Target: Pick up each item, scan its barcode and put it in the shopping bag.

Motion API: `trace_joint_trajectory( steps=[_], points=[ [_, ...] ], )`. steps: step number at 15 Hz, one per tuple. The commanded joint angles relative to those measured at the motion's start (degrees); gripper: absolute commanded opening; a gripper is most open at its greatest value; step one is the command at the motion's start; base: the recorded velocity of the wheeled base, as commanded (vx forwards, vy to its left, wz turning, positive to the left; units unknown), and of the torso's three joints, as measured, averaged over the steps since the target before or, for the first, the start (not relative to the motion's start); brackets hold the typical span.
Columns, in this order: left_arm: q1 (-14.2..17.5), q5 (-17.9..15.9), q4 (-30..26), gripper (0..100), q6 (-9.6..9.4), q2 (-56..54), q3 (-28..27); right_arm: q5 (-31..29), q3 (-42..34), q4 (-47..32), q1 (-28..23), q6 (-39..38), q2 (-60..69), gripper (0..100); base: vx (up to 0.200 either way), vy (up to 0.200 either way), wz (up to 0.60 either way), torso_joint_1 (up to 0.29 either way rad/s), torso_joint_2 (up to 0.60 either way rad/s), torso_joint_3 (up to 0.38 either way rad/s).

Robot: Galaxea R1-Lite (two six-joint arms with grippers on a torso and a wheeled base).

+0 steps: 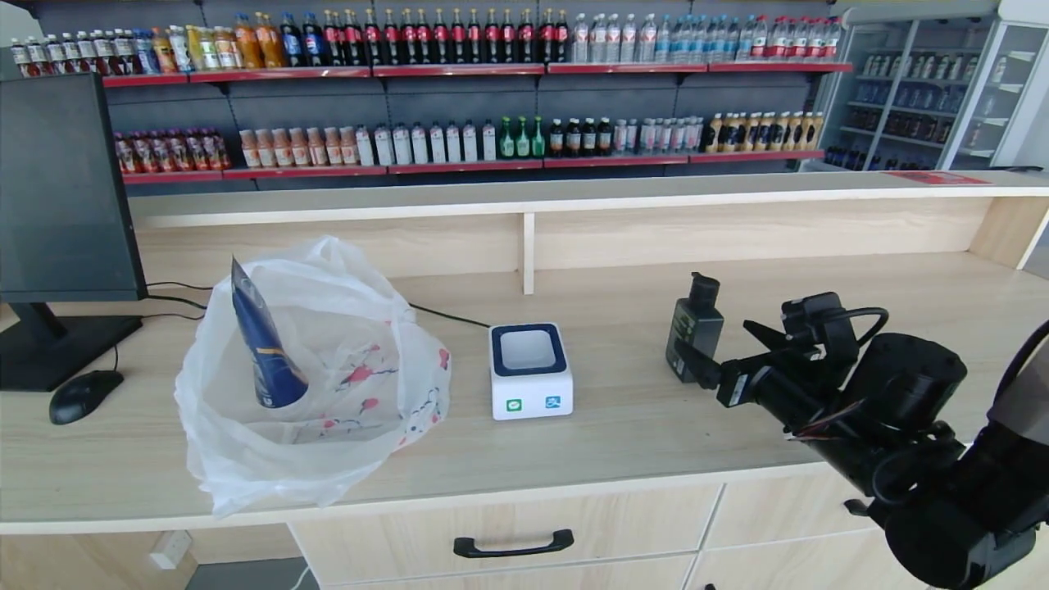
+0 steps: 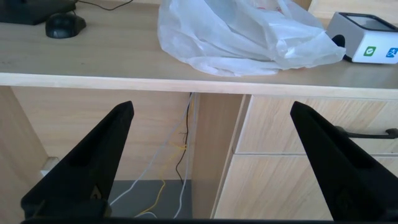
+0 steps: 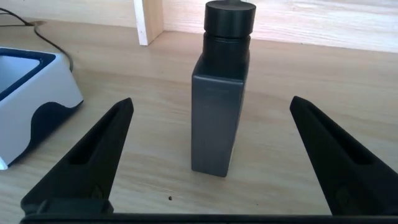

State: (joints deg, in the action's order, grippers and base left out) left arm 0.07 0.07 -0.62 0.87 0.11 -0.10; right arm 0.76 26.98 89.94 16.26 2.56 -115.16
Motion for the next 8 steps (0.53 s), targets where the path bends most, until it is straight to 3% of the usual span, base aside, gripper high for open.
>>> trace_joint_trajectory(
  steps=[1,8],
  points=[
    [0.01,0.01,0.09,100,0.01,-0.02,0.01,-0.14,1.5,0.06,-0.35,-0.01,-2.17,100,0.0,0.0,0.0,0.0,0.0,0.0],
    [0.01,0.01,0.09,100,0.01,-0.02,0.01,-0.14,3.87,0.06,-3.25,-0.01,-4.28,100,0.0,0.0,0.0,0.0,0.0,0.0]
  ],
)
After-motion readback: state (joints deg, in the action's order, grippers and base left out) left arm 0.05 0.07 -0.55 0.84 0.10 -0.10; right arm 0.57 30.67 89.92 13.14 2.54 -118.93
